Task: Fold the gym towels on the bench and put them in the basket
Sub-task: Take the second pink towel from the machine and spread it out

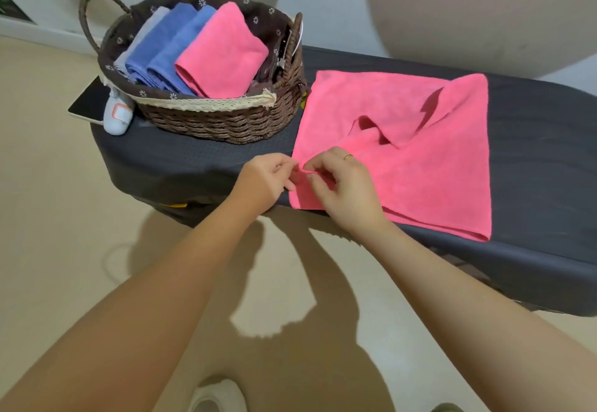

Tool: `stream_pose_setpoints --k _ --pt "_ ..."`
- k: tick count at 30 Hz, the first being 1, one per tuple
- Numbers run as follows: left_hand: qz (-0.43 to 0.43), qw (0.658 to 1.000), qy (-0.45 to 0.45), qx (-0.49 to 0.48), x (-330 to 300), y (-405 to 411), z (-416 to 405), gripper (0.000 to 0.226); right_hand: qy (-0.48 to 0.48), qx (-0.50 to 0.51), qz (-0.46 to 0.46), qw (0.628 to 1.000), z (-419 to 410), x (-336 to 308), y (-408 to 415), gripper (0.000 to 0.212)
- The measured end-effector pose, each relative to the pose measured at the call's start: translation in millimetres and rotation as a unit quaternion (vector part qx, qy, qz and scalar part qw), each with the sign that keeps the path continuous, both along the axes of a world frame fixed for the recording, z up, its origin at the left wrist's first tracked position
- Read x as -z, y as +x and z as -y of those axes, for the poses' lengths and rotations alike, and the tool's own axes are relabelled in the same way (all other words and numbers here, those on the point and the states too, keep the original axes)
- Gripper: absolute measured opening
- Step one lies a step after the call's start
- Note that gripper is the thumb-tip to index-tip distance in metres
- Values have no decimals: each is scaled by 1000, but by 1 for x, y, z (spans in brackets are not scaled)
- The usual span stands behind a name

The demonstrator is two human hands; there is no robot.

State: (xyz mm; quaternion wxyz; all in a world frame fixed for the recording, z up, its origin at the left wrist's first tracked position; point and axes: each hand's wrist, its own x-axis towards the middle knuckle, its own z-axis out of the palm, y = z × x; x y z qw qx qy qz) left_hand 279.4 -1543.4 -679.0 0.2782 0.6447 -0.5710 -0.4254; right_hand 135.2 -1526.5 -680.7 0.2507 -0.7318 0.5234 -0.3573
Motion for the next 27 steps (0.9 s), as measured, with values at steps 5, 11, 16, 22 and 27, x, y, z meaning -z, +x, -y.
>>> stream_pose_setpoints --k 5,11,16,22,27 --pt "-59 996 63 -28 -3 3 -1 12 89 -16 -133 987 -1 10 14 20" --pt "139 990 8 14 -5 -13 -3 20 85 235 -1 968 36 -24 -43 19" --pt "204 977 28 51 -9 -18 -5 13 205 318 -10 925 74 -9 -89 32" --pt "164 984 67 -21 -10 -5 -10 15 185 284 -67 938 100 -24 -92 31" --pt "192 977 88 24 -15 -11 -11 30 183 204 59 960 131 -44 -70 19"
